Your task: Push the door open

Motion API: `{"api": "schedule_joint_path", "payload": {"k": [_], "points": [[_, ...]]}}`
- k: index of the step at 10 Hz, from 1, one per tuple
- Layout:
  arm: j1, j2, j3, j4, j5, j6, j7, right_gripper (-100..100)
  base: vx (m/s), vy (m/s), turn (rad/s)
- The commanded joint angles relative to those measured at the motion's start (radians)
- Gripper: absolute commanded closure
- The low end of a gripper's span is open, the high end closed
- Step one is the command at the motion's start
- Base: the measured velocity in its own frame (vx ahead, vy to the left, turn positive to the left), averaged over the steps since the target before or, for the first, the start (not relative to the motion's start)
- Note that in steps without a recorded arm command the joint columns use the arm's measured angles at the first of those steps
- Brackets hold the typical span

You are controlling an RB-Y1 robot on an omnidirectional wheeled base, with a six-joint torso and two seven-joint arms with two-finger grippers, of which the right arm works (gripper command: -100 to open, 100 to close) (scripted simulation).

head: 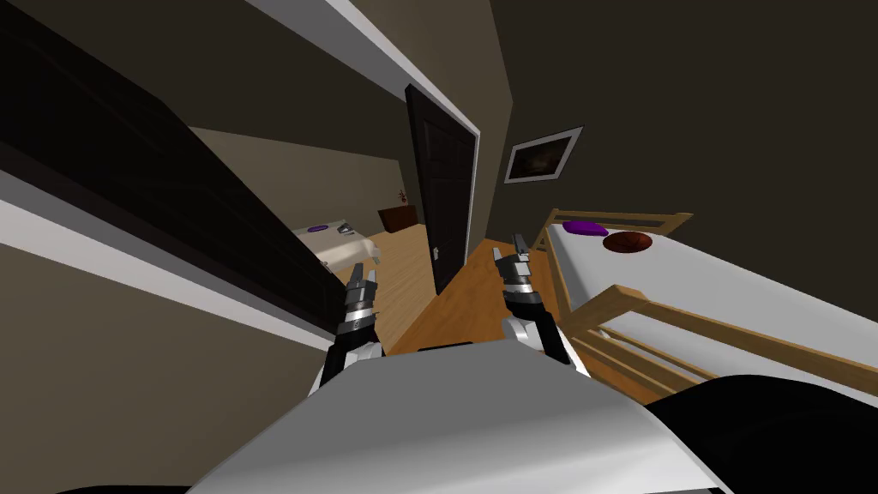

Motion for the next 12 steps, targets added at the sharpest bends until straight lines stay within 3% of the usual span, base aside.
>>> {"api": "schedule_joint_path", "payload": {"k": [1,6,12], "points": [[-0.009,-0.005,0.010,0.037,0.002,-0.010,-0.001,-100,0.056,-0.019,0.086],[-0.035,-0.016,0.036,0.140,0.008,-0.039,-0.004,-100,0.124,-0.044,0.075],[-0.073,-0.028,0.077,0.296,0.017,-0.083,-0.009,-100,0.087,-0.047,0.087]]}}
